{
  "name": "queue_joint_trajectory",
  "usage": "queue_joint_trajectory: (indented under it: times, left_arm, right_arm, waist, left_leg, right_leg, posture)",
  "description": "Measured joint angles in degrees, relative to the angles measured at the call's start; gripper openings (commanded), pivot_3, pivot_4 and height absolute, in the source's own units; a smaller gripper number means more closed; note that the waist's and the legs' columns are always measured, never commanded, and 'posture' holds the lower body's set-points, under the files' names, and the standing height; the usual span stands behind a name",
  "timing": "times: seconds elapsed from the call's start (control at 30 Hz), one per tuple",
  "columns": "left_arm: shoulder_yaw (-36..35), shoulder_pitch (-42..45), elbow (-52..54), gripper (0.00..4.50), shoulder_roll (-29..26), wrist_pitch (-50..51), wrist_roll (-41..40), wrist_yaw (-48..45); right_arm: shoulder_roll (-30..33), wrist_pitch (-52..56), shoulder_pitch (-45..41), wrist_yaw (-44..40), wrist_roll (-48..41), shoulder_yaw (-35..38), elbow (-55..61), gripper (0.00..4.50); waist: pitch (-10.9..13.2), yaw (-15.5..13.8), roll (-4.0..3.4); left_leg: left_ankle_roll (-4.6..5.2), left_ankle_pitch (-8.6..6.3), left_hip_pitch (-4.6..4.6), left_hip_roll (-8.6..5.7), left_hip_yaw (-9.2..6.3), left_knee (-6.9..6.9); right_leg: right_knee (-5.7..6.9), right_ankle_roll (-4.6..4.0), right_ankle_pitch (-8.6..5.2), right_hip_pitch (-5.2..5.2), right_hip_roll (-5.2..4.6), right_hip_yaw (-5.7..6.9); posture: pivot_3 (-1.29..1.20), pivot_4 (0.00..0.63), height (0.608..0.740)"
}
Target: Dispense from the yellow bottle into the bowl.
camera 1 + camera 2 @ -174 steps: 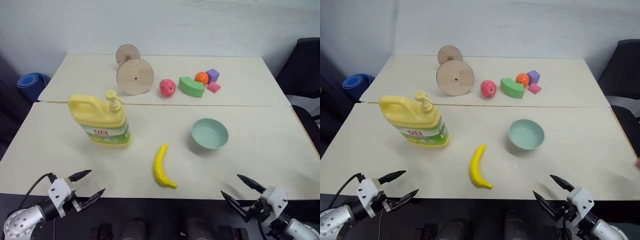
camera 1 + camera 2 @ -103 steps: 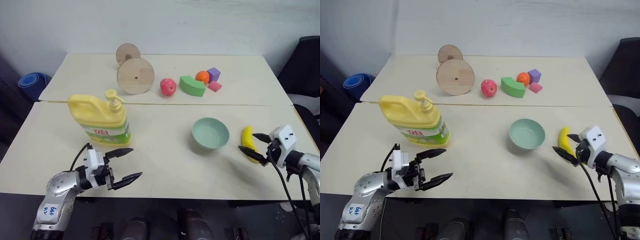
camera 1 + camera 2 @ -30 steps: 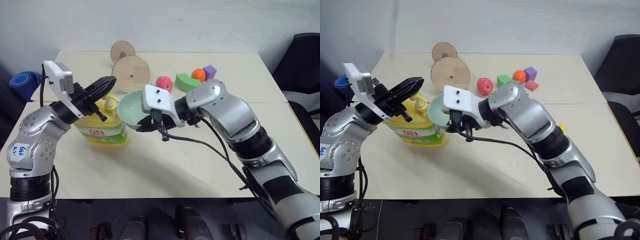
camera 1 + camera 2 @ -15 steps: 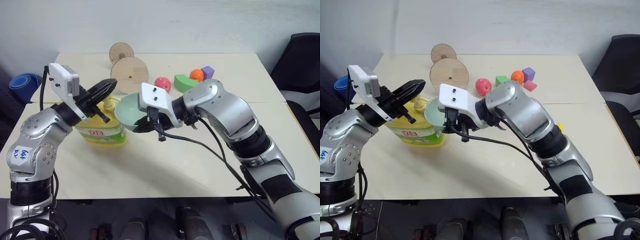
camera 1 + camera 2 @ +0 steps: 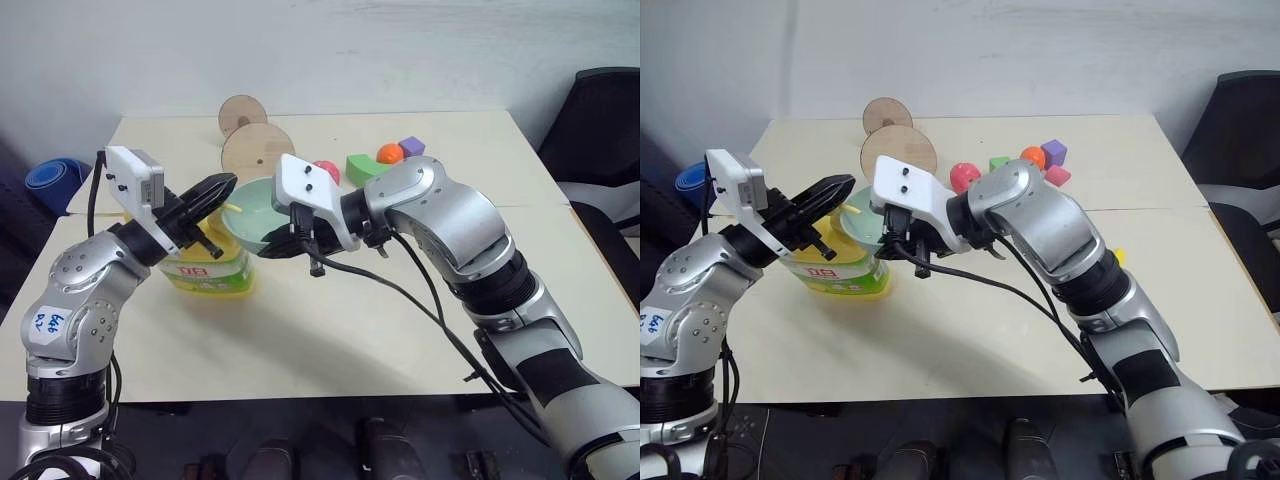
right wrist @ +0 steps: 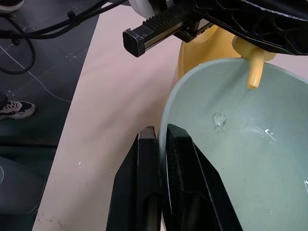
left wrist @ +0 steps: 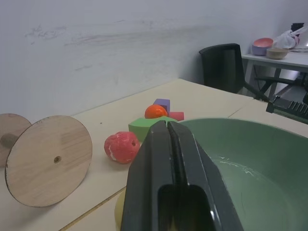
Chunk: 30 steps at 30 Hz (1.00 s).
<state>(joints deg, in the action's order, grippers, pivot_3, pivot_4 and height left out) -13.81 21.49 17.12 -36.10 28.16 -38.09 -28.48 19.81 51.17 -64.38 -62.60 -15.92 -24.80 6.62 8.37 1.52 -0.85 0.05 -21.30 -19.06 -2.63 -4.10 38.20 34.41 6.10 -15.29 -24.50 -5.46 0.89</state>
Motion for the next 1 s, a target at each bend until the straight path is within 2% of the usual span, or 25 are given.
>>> queue_joint_trajectory:
  times: [0.17, 0.3, 0.4, 0.53, 0.7, 0.83, 0.87, 0.9, 1.0]
  left_arm:
    - [-3.54, 0.15, -1.66, 0.03, 4.58, -2.03, -3.97, -3.26]
    - [-8.06, -0.54, -2.92, 0.03, 5.24, -4.5, -8.25, -9.27]
    - [-10.65, -1.92, -2.43, 0.03, 1.33, -4.9, -10.86, -14.96]
    - [-10.14, -8.18, -1.45, 0.03, -3.64, -2.61, -11.92, -22.62]
    - [-6.91, -18.39, -0.92, 0.03, -9.1, -4.38, -6.85, -31.98]
    - [-4.41, -24.46, -4.37, 0.03, -7.48, -10.44, 0.04, -34.83]
    - [-4.01, -24.68, -4.92, 0.0, -6.85, -11.71, 1.23, -34.7]
    - [-3.88, -24.67, -5.2, 0.0, -5.95, -13.3, 2.62, -34.04]
    - [-3.39, -24.66, -7.24, 0.64, -3.14, -18.19, 7.27, -30.89]
  right_arm:
    - [2.28, -3.57, 1.99, -0.46, 0.06, 0.14, 0.15, 0.0]
    - [7.29, -8.47, 8.37, -0.82, 0.97, 0.74, -2.57, 0.0]
    - [10.31, -14.66, 13.19, -1.32, 2.72, 1.19, -6.64, 0.0]
    - [11.28, -27.02, 18.49, -1.32, 5.68, 2.38, -14.58, 0.0]
    - [10.29, -41.51, 23.06, -1.02, 8.44, 2.91, -23.17, 0.0]
    - [9.16, -47.51, 27.02, -1.29, 8.74, 4.03, -27.03, 0.0]
    - [8.58, -47.84, 27.5, -1.03, 8.72, 4.69, -27.43, 0.63]
    - [8.29, -48.76, 27.77, -0.95, 8.4, 5.34, -27.42, 0.91]
    - [8.41, -51.01, 29.06, -2.53, 6.44, 8.1, -26.42, 2.0]
  waist:
    - [0.02, -0.04, 0.07]
    - [0.45, -0.24, 0.8]
    - [0.48, -0.04, 0.83]
    - [0.49, 0.35, 0.85]
    - [0.64, 0.18, 0.68]
    - [0.77, 0.03, 0.61]
    - [0.83, -0.1, 0.61]
    - [0.85, -0.18, 0.6]
    - [0.82, -0.35, 0.62]
  left_leg:
    - [0.0, 0.0, -0.1, 0.01, -0.01, 0.01]
    - [0.01, 0.0, -0.32, 0.01, -0.08, 0.04]
    - [0.09, -0.05, -0.34, 0.0, -0.05, -0.09]
    - [0.12, -0.1, -0.28, 0.0, -0.02, -0.16]
    - [0.08, -0.09, -0.2, 0.03, 0.01, -0.13]
    - [0.08, -0.09, -0.19, 0.04, 0.01, -0.08]
    - [0.09, -0.09, -0.21, 0.03, 0.0, -0.04]
    - [0.09, -0.09, -0.22, 0.03, -0.02, -0.03]
    - [0.1, -0.09, -0.19, 0.02, -0.04, -0.05]
  right_leg:
    - [-0.05, 0.0, 0.0, -0.04, 0.0, 0.04]
    - [-0.24, 0.0, 0.0, -0.11, -0.01, 0.15]
    - [-0.45, 0.01, 0.0, -0.11, -0.02, 0.19]
    - [-0.53, 0.02, 0.01, -0.12, 0.01, 0.22]
    - [-0.54, 0.0, 0.0, -0.11, 0.03, 0.18]
    - [-0.53, -0.01, 0.0, -0.08, 0.02, 0.17]
    - [-0.54, -0.01, 0.0, -0.09, -0.01, 0.18]
    - [-0.53, -0.02, 0.02, -0.08, -0.02, 0.18]
    - [-0.51, -0.02, 0.03, -0.04, -0.02, 0.21]
  posture:
    - [0.0, 0.15, 0.74]
    - [0.0, 0.15, 0.74]
    - [0.0, 0.15, 0.74]
    - [0.0, 0.15, 0.74]
    - [0.0, 0.15, 0.74]
    - [0.0, 0.15, 0.74]
    - [0.0, 0.15, 0.74]
    - [0.0, 0.15, 0.74]
    - [0.0, 0.15, 0.74]
